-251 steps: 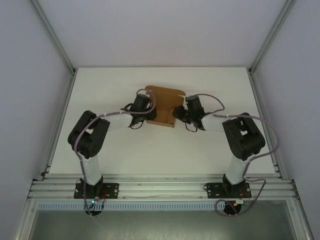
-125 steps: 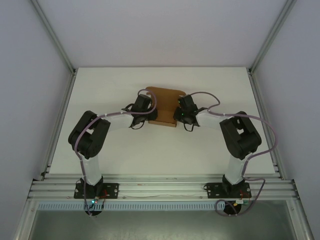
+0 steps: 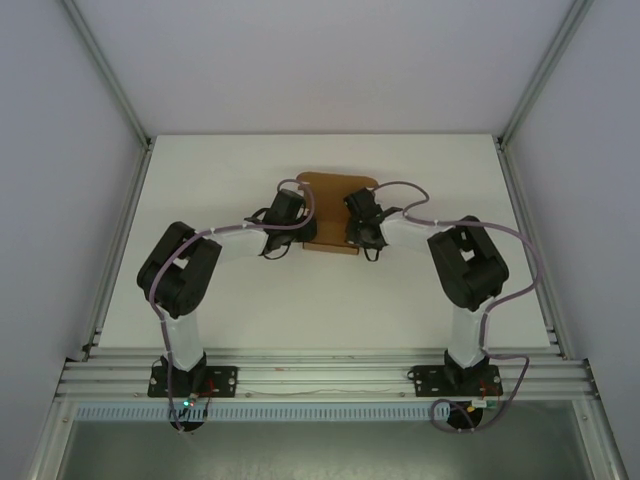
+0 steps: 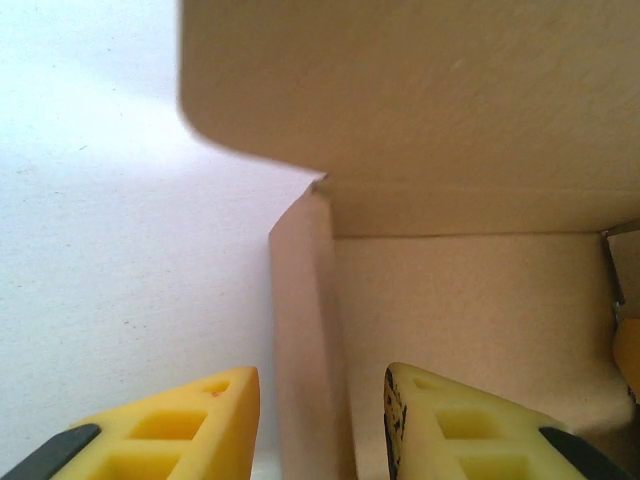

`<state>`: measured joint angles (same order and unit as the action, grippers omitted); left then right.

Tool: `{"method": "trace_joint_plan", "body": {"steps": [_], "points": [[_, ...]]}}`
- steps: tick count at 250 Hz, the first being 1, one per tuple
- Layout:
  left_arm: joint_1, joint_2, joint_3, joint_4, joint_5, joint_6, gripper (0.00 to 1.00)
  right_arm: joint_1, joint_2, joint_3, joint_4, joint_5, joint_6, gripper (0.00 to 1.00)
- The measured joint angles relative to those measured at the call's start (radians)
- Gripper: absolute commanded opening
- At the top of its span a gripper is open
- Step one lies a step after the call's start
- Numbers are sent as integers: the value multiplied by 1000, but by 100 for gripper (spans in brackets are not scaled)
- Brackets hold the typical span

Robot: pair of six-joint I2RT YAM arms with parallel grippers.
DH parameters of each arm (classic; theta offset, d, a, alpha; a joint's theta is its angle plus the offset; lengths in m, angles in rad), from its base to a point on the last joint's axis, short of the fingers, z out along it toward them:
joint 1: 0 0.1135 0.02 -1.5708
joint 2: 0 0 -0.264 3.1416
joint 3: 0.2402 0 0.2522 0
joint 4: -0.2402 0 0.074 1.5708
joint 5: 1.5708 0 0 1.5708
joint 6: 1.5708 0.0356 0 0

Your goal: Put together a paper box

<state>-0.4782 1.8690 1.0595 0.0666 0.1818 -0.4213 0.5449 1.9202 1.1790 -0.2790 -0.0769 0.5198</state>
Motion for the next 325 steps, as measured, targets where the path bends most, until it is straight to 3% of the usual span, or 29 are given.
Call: {"method": "trace_joint_plan", "body": {"steps": [37, 74, 99, 130, 157, 205, 248, 287, 325], "points": [[0, 0, 0, 0, 2, 0, 37, 6, 3, 5, -5, 11, -7, 20], [0, 0, 0, -2, 2, 0, 34, 9, -8, 0, -2, 10, -38, 32], [-2, 3, 5, -10, 1, 0, 32, 11, -38, -16, -13, 6, -58, 34], [-14, 11, 18, -16, -2, 1, 31, 10, -88, -22, -7, -12, -66, 48], [-26, 14, 21, -26, -8, 3, 28, 11, -143, -24, 10, -13, -69, 54], [-28, 15, 21, -37, -11, 4, 27, -6, -241, -98, 17, 39, -55, 57], [-33, 17, 32, -55, -16, 4, 27, -61, -361, -290, 61, 46, -41, 56], [-39, 17, 47, -63, -18, 5, 27, -124, -486, -441, 212, -3, 4, 40], [-39, 17, 53, -66, -18, 12, 27, -200, -431, -454, 353, -126, 24, 23]]}}
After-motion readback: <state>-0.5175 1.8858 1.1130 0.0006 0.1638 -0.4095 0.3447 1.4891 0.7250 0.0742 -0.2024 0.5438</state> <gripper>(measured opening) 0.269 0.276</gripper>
